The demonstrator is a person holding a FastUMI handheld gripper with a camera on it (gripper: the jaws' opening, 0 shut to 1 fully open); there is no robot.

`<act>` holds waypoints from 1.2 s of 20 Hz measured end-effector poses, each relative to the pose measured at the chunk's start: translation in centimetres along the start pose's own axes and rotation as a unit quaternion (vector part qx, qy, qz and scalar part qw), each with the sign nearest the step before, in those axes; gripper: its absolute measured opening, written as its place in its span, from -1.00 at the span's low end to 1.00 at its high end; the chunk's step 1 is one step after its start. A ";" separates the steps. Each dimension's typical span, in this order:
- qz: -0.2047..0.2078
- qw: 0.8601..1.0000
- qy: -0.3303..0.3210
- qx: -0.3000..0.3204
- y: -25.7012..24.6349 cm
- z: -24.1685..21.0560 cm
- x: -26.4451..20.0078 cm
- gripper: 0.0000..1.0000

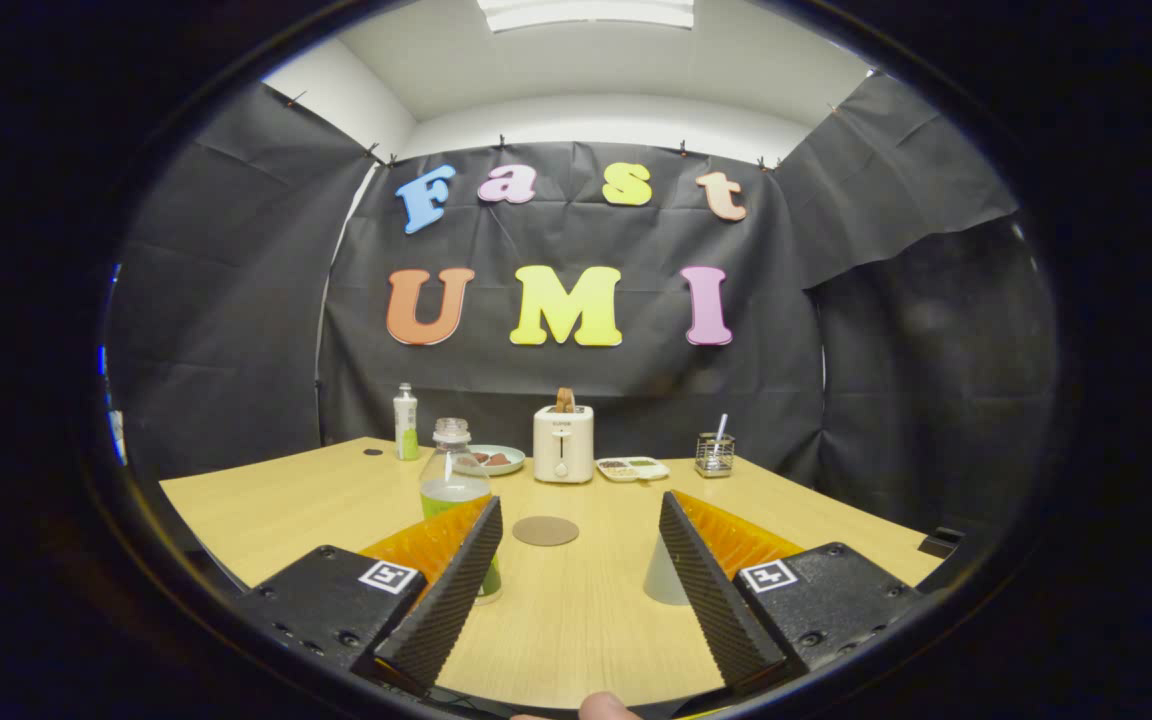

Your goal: Take the bottle from table, then pour the juice into the cup, finally place the bottle on the coaster

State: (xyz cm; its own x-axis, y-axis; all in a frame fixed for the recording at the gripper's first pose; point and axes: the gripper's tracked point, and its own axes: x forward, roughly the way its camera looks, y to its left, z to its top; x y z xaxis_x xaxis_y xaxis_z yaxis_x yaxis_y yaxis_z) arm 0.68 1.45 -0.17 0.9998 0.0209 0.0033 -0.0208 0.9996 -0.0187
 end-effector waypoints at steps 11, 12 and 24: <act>0.014 1.000 0.013 -0.003 1.3 -0.7 0.8 1.00; 0.016 1.000 0.015 -0.004 1.5 -0.8 1.0 1.00; 0.071 0.996 0.059 0.007 7.3 -4.0 3.8 1.00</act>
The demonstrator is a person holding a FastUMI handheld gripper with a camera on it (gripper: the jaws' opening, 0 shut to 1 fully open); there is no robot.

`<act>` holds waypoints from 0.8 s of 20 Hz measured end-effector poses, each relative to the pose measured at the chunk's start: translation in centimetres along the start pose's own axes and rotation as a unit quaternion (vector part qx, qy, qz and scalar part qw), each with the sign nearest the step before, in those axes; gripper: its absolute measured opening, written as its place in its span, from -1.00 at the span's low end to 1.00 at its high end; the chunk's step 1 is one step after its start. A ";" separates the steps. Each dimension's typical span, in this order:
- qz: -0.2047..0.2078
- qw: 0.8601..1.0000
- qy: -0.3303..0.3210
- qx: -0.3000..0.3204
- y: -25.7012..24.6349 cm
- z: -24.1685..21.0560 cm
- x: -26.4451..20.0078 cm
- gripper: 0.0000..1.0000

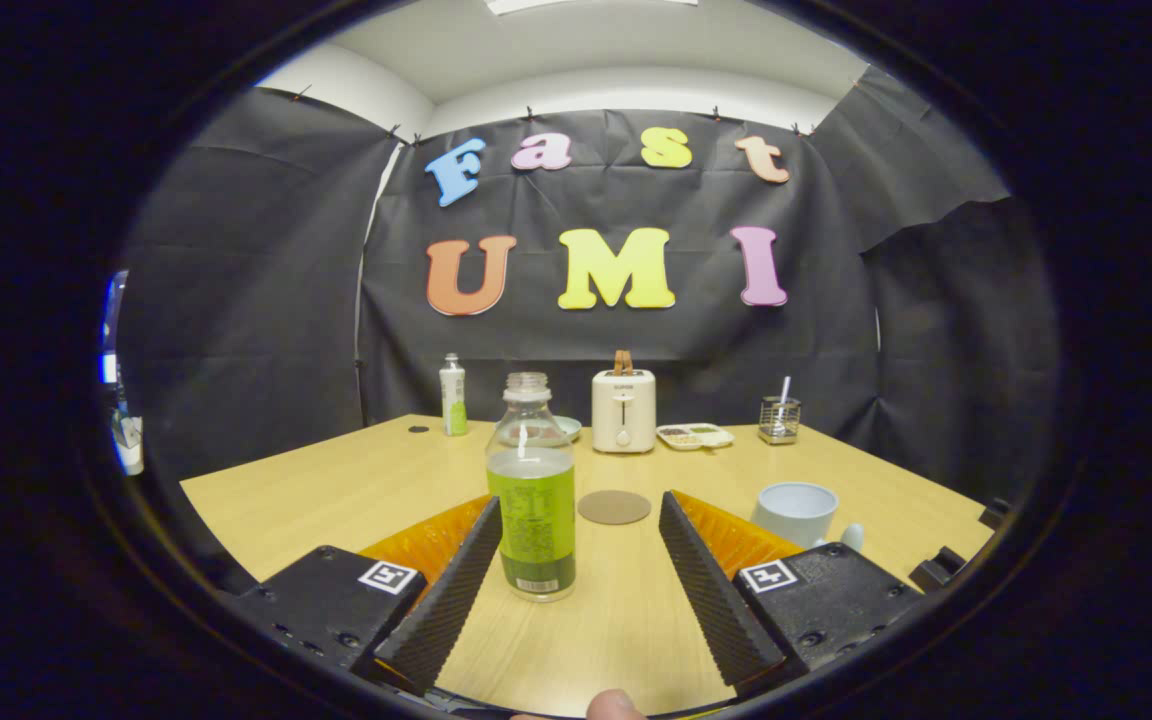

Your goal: Take the bottle from table, then pour the juice into the cup, finally place the bottle on the coaster

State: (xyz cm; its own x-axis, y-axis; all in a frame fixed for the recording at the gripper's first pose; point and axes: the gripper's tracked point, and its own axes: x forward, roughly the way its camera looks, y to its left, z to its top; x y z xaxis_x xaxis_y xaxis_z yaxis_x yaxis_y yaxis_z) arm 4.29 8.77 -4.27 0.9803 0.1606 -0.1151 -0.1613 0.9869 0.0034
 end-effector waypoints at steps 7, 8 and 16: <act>0.013 0.998 0.062 0.005 2.5 -2.6 4.4 1.00; 0.012 0.997 0.070 0.005 2.5 -2.7 4.9 1.00; 0.012 0.992 0.123 0.035 2.5 -3.7 7.8 1.00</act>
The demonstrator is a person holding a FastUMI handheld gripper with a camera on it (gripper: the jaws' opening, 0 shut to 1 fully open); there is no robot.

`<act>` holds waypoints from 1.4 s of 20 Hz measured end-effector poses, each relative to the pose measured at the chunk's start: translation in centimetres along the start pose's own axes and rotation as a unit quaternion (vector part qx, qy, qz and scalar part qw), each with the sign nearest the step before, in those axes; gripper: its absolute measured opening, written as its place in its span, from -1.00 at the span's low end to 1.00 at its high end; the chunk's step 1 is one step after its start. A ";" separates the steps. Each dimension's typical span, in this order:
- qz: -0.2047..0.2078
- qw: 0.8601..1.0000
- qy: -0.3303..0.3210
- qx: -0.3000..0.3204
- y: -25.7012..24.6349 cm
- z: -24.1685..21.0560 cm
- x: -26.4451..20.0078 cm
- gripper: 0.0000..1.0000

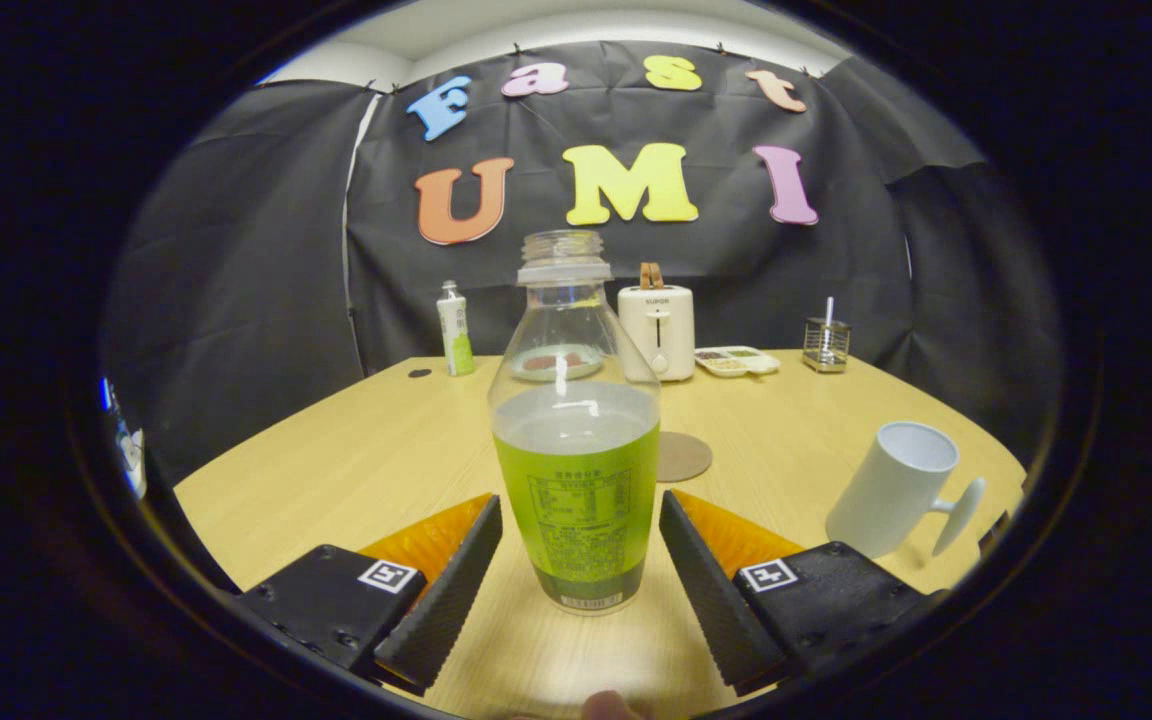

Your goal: Take the bottle from table, then pour the juice into the cup, finally place the bottle on the coaster

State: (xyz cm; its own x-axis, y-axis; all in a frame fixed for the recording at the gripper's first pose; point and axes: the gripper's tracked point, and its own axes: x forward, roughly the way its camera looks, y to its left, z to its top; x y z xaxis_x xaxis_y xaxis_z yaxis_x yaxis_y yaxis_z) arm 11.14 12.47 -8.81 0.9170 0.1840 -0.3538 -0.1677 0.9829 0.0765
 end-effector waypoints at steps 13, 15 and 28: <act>0.085 0.988 0.020 0.127 -0.8 1.0 -0.7 0.63; 0.091 0.984 0.006 0.151 -1.9 2.0 -1.3 0.63; 0.228 0.904 0.004 0.362 -2.8 4.9 -2.3 0.61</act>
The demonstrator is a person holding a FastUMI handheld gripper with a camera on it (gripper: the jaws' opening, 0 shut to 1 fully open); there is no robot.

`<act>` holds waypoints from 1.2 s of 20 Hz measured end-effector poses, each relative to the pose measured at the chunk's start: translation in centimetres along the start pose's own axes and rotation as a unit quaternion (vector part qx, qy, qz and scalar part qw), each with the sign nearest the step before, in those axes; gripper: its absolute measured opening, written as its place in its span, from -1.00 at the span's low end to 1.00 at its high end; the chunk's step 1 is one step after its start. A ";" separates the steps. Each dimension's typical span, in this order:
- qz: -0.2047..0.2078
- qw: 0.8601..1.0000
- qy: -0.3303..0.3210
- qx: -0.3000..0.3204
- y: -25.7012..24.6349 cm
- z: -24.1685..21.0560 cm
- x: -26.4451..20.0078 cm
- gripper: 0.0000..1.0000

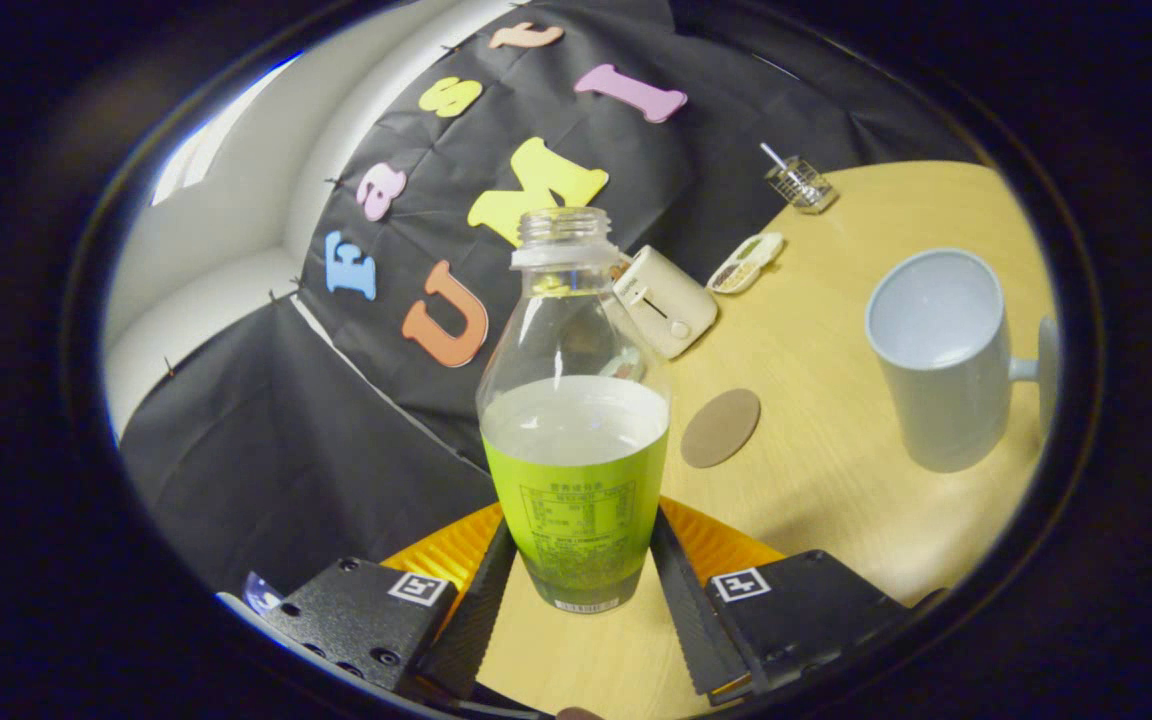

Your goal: Take the bottle from table, then pour the juice into the cup, finally place the bottle on the coaster

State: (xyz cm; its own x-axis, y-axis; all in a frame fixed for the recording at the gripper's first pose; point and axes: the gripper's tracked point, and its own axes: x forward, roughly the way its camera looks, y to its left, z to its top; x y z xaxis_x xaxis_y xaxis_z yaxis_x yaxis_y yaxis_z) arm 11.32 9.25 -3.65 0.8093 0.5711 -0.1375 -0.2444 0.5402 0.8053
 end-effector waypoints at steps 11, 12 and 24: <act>0.050 0.987 -0.025 0.152 0.5 1.9 -0.8 0.60; 0.055 0.984 -0.027 0.167 0.7 1.9 -0.8 0.60; 0.082 0.956 -0.032 0.280 1.8 3.1 -1.5 0.60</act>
State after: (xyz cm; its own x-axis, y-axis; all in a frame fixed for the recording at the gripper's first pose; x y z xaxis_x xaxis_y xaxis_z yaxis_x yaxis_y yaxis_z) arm 11.33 7.51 -0.22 0.8204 0.5705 0.0385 -0.0616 0.0212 0.9979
